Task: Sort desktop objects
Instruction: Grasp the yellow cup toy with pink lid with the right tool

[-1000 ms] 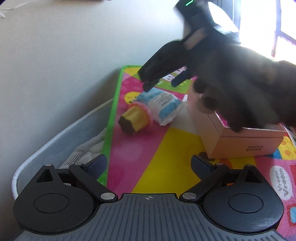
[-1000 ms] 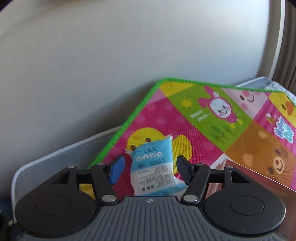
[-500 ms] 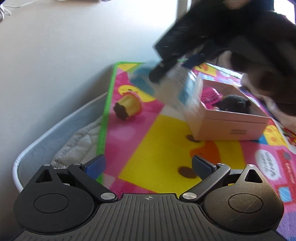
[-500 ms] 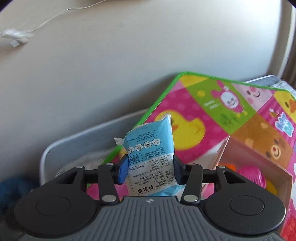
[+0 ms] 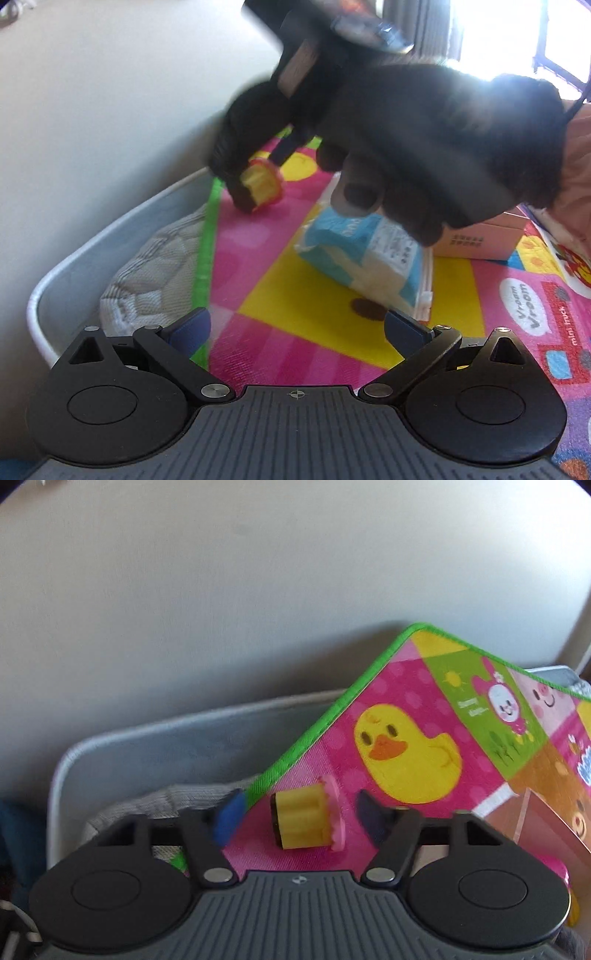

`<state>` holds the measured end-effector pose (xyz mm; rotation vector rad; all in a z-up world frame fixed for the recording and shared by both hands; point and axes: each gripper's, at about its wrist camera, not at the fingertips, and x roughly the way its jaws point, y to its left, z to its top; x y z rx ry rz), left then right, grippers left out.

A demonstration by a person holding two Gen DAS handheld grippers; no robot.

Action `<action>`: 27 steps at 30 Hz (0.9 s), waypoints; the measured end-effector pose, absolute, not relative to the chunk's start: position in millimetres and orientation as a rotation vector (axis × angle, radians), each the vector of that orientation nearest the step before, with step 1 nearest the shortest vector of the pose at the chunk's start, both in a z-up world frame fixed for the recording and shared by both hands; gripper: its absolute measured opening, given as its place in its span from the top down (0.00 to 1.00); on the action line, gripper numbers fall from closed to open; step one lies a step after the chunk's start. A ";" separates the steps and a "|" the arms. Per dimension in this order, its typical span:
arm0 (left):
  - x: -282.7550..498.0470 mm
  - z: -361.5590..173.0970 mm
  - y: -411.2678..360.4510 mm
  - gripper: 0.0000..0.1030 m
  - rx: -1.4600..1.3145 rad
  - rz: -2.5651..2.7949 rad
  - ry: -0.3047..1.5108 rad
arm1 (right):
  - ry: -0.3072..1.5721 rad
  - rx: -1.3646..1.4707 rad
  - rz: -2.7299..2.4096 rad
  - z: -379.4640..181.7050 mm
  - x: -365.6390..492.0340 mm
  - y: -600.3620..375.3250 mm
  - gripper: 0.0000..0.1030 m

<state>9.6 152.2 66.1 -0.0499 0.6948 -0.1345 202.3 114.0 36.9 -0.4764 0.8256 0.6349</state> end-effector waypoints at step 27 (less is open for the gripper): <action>-30.2 87.2 138.7 0.00 -0.046 0.032 0.719 | 0.566 -0.761 0.607 12.6 -9.6 -37.6 0.40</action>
